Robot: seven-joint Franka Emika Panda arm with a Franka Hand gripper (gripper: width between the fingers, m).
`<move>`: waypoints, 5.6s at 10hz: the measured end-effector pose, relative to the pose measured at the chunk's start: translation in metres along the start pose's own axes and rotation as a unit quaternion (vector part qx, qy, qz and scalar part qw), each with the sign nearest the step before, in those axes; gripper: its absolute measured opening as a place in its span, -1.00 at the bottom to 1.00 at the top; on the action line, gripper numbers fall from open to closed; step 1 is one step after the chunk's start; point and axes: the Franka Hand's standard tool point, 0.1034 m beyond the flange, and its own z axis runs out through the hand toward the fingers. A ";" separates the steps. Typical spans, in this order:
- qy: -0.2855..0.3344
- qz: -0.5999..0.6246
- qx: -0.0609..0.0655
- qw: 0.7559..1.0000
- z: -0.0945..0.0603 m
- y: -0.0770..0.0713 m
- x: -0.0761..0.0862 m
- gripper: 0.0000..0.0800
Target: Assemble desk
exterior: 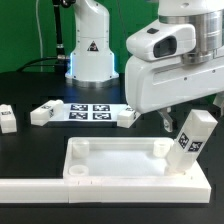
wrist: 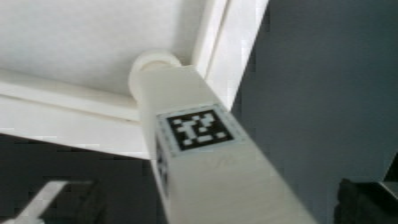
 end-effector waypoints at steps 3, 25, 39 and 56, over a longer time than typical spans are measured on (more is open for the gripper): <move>-0.003 0.003 0.001 1.000 0.006 0.000 0.000 0.62; 0.057 0.601 0.048 0.796 0.008 0.014 -0.009 -0.18; 0.050 0.029 -0.041 0.997 0.004 0.007 -0.011 0.56; 0.046 0.687 0.062 0.723 0.006 0.022 -0.019 -0.26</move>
Offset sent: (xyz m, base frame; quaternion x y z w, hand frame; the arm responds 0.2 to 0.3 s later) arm 0.0000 0.0000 0.0000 0.0000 0.0000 0.0000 1.0000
